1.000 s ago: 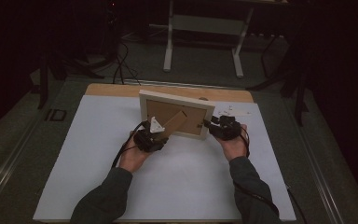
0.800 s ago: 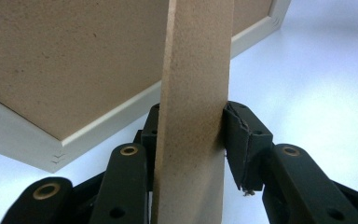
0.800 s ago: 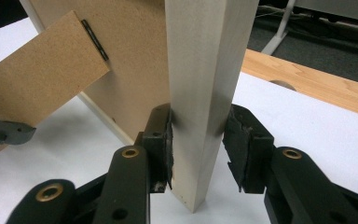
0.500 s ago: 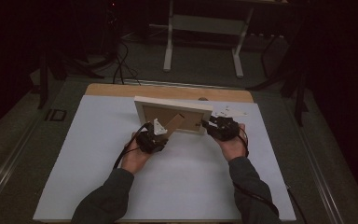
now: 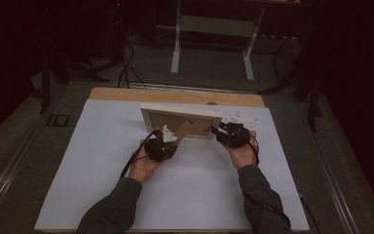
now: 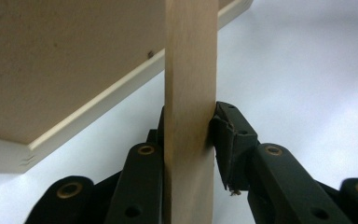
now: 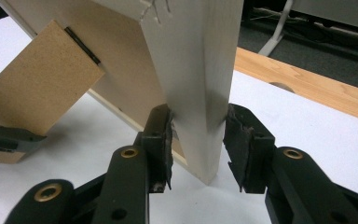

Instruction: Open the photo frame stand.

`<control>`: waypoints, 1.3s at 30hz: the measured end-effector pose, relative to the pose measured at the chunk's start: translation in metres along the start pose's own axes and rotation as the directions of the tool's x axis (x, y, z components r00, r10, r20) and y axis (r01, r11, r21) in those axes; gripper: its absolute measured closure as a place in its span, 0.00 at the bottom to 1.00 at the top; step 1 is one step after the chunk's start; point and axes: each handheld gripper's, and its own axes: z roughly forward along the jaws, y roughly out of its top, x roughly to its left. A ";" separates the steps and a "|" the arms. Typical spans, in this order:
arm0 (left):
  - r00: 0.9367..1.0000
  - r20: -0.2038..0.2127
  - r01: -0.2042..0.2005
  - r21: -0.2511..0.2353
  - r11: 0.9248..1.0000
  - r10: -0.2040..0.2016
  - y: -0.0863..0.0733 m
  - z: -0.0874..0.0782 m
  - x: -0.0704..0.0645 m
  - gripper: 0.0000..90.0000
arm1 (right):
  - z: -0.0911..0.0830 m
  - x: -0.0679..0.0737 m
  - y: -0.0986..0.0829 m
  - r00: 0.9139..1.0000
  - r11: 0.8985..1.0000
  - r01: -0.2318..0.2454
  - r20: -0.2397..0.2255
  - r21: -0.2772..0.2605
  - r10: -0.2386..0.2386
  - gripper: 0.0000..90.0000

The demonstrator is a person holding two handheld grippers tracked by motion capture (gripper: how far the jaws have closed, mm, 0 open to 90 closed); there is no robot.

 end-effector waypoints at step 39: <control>0.999 0.035 -0.012 -0.042 0.999 0.013 0.007 0.003 -0.023 0.85 | -0.001 0.007 -0.006 0.998 0.999 0.049 0.049 -0.012 -0.049 0.70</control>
